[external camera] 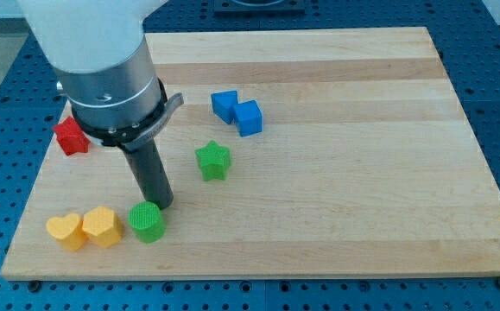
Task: Push green star closer to green circle
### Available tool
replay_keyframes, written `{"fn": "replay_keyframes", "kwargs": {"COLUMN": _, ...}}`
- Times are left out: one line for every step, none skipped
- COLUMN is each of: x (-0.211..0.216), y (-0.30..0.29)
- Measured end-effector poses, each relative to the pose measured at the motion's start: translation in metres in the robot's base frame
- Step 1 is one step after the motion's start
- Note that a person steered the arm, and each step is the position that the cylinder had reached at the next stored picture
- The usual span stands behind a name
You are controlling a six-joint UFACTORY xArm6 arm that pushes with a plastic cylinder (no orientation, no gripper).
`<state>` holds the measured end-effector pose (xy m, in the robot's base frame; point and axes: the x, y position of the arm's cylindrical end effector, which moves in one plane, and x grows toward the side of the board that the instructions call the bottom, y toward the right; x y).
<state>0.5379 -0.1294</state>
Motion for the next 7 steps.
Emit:
{"fn": "replay_keyframes", "kwargs": {"x": -0.001, "y": 0.001}}
{"fn": "replay_keyframes", "kwargs": {"x": -0.003, "y": 0.040}}
{"fn": "replay_keyframes", "kwargs": {"x": -0.006, "y": 0.099}}
{"fn": "replay_keyframes", "kwargs": {"x": -0.055, "y": 0.125}}
{"fn": "replay_keyframes", "kwargs": {"x": -0.087, "y": 0.090}}
{"fn": "replay_keyframes", "kwargs": {"x": -0.088, "y": 0.028}}
{"fn": "replay_keyframes", "kwargs": {"x": -0.079, "y": -0.007}}
